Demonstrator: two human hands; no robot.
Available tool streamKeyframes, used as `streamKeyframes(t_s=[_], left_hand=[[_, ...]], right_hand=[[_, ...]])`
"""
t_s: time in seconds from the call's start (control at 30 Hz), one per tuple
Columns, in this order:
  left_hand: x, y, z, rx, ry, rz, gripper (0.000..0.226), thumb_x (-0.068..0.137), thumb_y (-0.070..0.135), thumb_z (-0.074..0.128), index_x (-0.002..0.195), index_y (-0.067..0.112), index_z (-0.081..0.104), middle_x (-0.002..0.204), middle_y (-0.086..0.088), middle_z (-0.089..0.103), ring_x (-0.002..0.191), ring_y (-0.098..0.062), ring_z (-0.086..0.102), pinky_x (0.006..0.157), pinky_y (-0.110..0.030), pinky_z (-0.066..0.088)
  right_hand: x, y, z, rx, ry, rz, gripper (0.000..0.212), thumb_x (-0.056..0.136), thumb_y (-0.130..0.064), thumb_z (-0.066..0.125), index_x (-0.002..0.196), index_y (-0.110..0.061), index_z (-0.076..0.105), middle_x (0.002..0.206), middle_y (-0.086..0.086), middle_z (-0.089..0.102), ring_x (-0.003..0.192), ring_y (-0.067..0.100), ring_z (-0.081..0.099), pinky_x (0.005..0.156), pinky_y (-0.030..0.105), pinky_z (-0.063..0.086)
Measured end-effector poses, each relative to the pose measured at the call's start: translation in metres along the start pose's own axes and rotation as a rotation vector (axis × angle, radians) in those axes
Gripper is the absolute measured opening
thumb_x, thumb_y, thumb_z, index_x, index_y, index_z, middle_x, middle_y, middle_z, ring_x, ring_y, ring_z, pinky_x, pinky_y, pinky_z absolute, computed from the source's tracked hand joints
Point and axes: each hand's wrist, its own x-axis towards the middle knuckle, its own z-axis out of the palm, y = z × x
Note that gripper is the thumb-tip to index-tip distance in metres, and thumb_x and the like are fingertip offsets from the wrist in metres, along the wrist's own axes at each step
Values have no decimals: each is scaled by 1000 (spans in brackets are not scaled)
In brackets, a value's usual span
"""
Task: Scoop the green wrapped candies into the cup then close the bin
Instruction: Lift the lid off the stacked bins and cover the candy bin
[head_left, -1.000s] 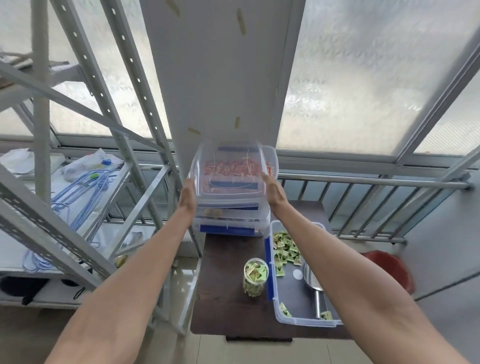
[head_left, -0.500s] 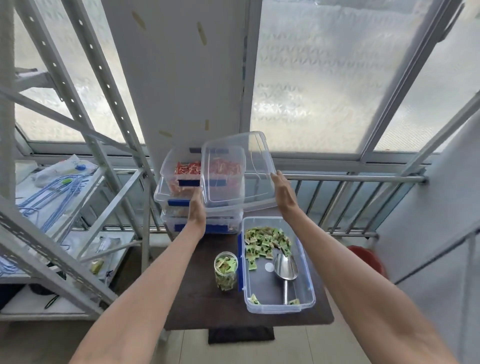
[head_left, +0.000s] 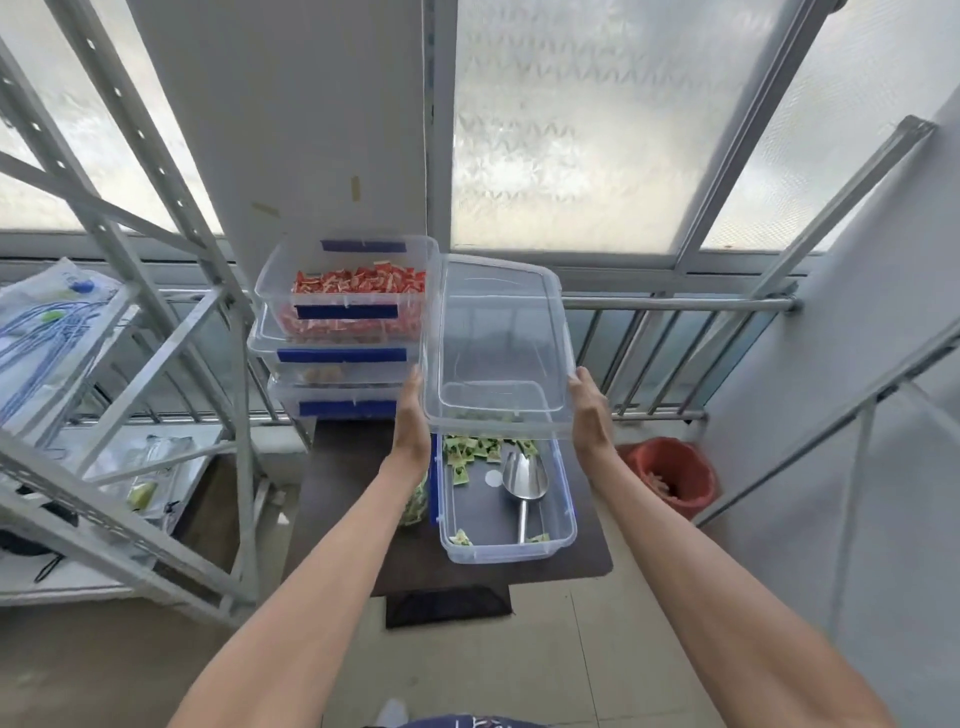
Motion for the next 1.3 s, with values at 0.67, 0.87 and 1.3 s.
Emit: streamKeyframes(t_s=[0.67, 0.87, 1.3], left_hand=[[-39, -102, -5, 186, -17, -197, 65, 101, 40, 37, 159, 18, 18, 165, 8, 16, 152, -9, 14, 125, -39, 10], [-50, -132, -17, 251, -44, -290, 75, 95, 48, 37, 160, 24, 10, 167, 12, 6, 152, -3, 4, 126, -40, 4], [-48, -152, -9, 471, -120, -415, 73, 103, 46, 33, 160, 18, -2, 168, 6, -8, 153, -8, -9, 123, -35, -4]], right_hand=[[-46, 101, -3, -87, 151, 121, 71, 84, -35, 40, 148, -6, 47, 151, 9, 49, 142, 24, 42, 118, 35, 27], [-36, 118, -3, -212, 39, 162, 71, 84, -39, 39, 148, -10, 49, 150, 7, 51, 140, 26, 44, 116, 37, 30], [-30, 156, -3, -392, -102, 241, 59, 103, -29, 45, 157, -8, 30, 161, 9, 34, 147, 26, 32, 119, 36, 22]])
